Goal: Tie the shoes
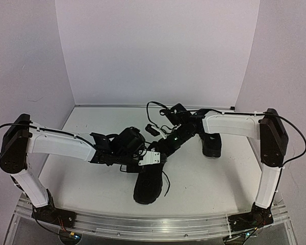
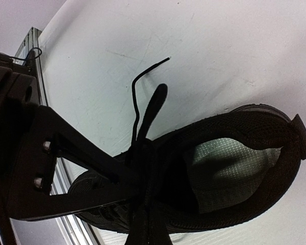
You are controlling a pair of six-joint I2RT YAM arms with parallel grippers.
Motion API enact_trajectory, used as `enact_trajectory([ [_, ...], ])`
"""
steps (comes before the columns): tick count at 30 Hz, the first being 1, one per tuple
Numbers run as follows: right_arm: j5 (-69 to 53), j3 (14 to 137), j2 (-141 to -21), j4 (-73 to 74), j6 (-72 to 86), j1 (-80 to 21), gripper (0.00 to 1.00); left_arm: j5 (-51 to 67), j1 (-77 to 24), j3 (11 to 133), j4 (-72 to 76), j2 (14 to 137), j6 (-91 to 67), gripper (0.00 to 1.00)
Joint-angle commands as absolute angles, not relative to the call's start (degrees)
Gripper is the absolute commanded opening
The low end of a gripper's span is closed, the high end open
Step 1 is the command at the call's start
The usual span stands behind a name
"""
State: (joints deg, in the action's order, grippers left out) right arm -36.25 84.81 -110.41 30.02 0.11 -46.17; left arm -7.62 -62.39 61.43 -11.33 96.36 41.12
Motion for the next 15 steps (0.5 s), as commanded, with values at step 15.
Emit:
enact_trajectory([
  [15,-39.1,83.1,-106.8,26.6,3.2,-45.4,0.0,-13.2,-62.1,59.6,-0.8,96.2,36.3,0.0],
])
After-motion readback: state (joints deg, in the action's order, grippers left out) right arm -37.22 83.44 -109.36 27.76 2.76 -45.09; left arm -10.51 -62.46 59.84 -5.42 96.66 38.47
